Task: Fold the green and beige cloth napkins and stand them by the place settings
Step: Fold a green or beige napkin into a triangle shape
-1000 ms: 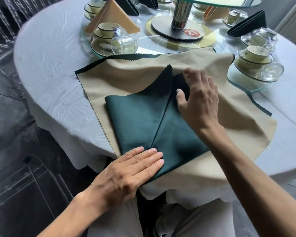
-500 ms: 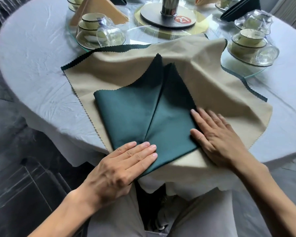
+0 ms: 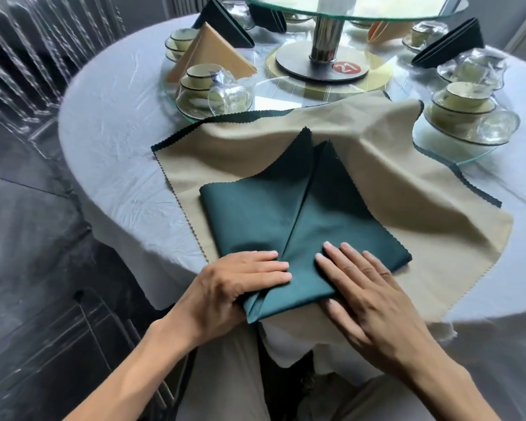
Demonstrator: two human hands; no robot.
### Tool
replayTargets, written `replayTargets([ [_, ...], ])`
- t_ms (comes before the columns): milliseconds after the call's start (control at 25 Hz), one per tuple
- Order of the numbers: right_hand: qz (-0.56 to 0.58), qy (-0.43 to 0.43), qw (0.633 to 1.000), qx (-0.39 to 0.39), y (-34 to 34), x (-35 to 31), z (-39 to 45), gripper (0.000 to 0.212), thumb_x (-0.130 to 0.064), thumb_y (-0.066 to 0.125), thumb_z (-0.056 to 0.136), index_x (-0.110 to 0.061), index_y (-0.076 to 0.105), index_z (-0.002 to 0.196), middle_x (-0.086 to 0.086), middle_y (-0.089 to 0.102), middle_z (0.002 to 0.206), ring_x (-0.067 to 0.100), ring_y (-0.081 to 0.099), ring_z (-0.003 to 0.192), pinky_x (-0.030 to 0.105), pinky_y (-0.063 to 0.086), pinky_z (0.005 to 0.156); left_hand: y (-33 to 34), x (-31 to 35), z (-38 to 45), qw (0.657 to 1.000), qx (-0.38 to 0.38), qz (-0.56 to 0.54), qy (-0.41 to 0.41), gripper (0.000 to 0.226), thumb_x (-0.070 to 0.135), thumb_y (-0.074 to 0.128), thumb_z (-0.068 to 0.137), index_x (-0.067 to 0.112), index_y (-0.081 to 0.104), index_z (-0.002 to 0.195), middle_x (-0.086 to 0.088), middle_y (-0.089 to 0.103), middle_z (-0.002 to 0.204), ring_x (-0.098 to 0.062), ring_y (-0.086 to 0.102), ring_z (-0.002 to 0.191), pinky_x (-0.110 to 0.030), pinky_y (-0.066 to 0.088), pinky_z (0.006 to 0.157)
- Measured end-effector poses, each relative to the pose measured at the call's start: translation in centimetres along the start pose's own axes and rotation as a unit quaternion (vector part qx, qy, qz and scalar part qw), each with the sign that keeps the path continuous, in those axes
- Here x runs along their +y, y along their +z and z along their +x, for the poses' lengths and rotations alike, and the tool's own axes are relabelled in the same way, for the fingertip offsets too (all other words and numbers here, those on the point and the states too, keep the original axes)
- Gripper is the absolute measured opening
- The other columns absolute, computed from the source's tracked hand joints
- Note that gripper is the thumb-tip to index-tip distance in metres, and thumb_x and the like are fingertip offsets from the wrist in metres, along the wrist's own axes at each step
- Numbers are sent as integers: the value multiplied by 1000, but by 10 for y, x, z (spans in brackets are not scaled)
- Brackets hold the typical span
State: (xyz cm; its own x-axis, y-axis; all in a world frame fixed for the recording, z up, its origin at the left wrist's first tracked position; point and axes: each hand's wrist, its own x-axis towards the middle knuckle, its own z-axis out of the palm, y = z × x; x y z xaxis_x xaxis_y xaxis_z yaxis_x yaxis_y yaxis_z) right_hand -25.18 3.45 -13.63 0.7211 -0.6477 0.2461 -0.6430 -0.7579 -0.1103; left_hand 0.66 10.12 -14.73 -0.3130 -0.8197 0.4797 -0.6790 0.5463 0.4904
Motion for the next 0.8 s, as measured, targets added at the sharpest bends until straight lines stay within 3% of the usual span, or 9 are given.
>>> replayTargets([
  [80, 7, 4, 1000, -6, 0, 5, 4, 56, -36, 40, 89, -23, 46, 144, -4, 41, 153, 18, 34, 142, 36, 21, 114, -5, -2, 6, 999, -22, 31, 6, 34, 16, 53, 95, 18, 69, 125, 4, 64, 132, -12, 53, 131, -35, 43, 107],
  [160, 27, 19, 999, -24, -3, 17, 10, 58, -26, 40, 83, -26, 48, 140, -4, 45, 150, 22, 39, 139, 35, 22, 113, -12, 3, 13, 999, -38, 33, 7, 39, 8, 59, 89, 18, 68, 125, 5, 66, 130, -10, 57, 126, -35, 48, 102],
  [280, 94, 20, 995, -40, -28, 33, 13, 60, -10, 43, 81, -32, 48, 137, -7, 39, 153, 17, 36, 142, 31, 28, 112, -36, 30, 30, 999, -48, -10, -24, 41, 7, 63, 82, 25, 67, 120, 9, 73, 113, -9, 69, 104, -34, 57, 78],
  [360, 195, 20, 978, -73, -68, 30, 10, 41, -22, 46, 93, -33, 53, 132, -9, 52, 143, 13, 49, 132, 31, 39, 105, -64, 62, 50, 997, -49, -50, -44, 20, 22, 62, 91, 18, 71, 108, 5, 74, 91, -18, 72, 81, -36, 54, 63],
  [400, 260, 16, 959, -113, -94, 26, 10, 34, -34, 44, 97, -29, 56, 129, -2, 62, 130, 20, 58, 118, 41, 44, 98, -83, 79, 63, 993, -53, -84, -65, 22, 28, 63, 91, 11, 73, 101, 0, 72, 81, -24, 69, 72, -38, 52, 58],
  [480, 423, 7, 881, -210, -153, 19, 14, 38, -40, 46, 98, -18, 61, 125, 20, 65, 112, 38, 63, 100, 56, 48, 86, -123, 106, 92, 968, -81, -204, -120, 24, 27, 72, 85, 4, 72, 93, -9, 71, 78, -28, 69, 70, -38, 54, 56],
  [600, 585, 41, 781, -213, -196, 31, 24, 26, -19, 59, 95, -16, 68, 119, 16, 71, 111, 31, 70, 99, 44, 57, 82, -153, 105, 143, 914, -112, -337, -198, 24, 10, 71, 73, 7, 75, 97, -8, 77, 95, -24, 74, 86, -32, 60, 71],
  [680, 594, 75, 781, -181, -185, 46, 36, 28, -14, 61, 92, -10, 67, 119, 18, 70, 115, 35, 67, 104, 45, 53, 90, -139, 84, 175, 886, -124, -362, -264, 19, 4, 71, 73, 6, 75, 91, -13, 76, 96, -26, 74, 83, -39, 62, 74],
  [800, 556, 181, 792, -175, -130, 81, 55, 25, -12, 62, 91, -5, 68, 114, 20, 70, 112, 38, 67, 103, 44, 53, 90, -83, 29, 196, 826, -209, -373, -366, 16, 1, 66, 84, 4, 73, 98, -14, 75, 97, -23, 73, 79, -33, 61, 71],
])
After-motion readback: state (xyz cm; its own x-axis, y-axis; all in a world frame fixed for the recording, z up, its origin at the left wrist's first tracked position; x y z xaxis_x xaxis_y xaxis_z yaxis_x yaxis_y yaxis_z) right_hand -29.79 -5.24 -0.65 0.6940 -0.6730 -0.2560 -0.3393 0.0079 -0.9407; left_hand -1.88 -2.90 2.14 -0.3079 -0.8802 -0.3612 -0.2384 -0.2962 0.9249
